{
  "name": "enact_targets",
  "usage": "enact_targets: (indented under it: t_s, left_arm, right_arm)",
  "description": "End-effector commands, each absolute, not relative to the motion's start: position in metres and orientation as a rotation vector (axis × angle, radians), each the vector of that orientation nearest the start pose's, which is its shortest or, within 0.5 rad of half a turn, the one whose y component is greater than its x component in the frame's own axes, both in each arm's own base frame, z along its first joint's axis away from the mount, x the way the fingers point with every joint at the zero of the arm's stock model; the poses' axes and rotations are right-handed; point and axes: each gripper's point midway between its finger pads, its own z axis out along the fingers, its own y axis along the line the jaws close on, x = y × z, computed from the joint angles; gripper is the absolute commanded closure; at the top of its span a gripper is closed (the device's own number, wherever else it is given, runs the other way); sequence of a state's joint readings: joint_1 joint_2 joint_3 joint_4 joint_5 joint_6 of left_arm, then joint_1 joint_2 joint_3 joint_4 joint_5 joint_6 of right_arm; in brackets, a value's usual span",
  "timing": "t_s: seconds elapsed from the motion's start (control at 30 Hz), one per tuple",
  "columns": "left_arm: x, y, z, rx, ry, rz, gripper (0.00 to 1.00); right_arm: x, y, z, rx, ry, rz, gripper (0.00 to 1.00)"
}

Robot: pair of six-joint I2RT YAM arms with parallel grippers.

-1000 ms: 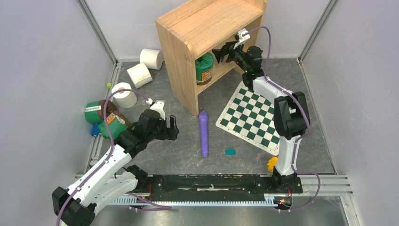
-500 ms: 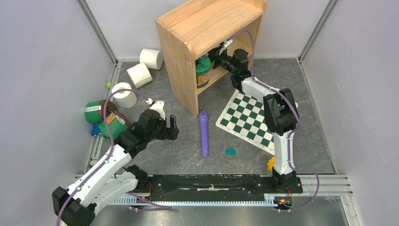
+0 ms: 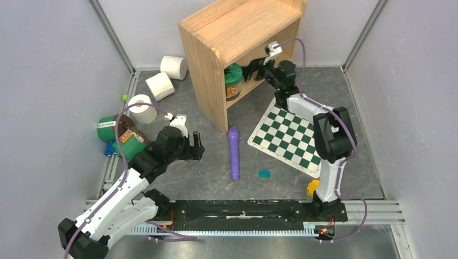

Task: Place and organize the paper towels onto the shelf

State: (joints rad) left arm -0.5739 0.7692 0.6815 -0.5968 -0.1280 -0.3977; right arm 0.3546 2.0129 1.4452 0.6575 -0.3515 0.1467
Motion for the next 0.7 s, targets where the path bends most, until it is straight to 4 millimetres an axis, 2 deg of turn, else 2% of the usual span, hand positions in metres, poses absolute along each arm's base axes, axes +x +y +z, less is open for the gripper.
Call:
enact_targets:
  t_s: [0.0, 0.07, 0.17, 0.27, 0.4, 0.5, 0.67]
  left_arm:
    - [0.221, -0.120, 0.162, 0.090, 2.239, -0.304, 0.07]
    - [0.226, -0.114, 0.165, 0.050, 2.241, -0.256, 0.07]
    - [0.234, -0.104, 0.168, -0.014, 2.243, -0.174, 0.07]
    - [0.244, -0.093, 0.171, -0.078, 2.251, -0.083, 0.07]
    - [0.258, -0.072, 0.179, -0.190, 2.253, -0.015, 0.07]
    - [0.269, -0.041, 0.182, -0.362, 2.230, -0.025, 0.09]
    - [0.275, 0.033, 0.194, -0.703, 2.104, -0.001, 0.10]
  right_arm:
    - [0.560, 0.182, 0.268, -0.188, 1.494, 0.508, 0.05]
    - [0.549, 0.162, 0.267, -0.185, 1.518, 0.459, 0.05]
    - [0.523, 0.147, 0.262, -0.222, 1.574, 0.398, 0.05]
    - [0.489, 0.142, 0.254, -0.252, 1.630, 0.393, 0.05]
    - [0.436, 0.145, 0.260, -0.289, 1.637, 0.470, 0.05]
    - [0.394, 0.148, 0.262, -0.309, 1.620, 0.540, 0.05]
    - [0.344, 0.150, 0.265, -0.315, 1.594, 0.619, 0.04]
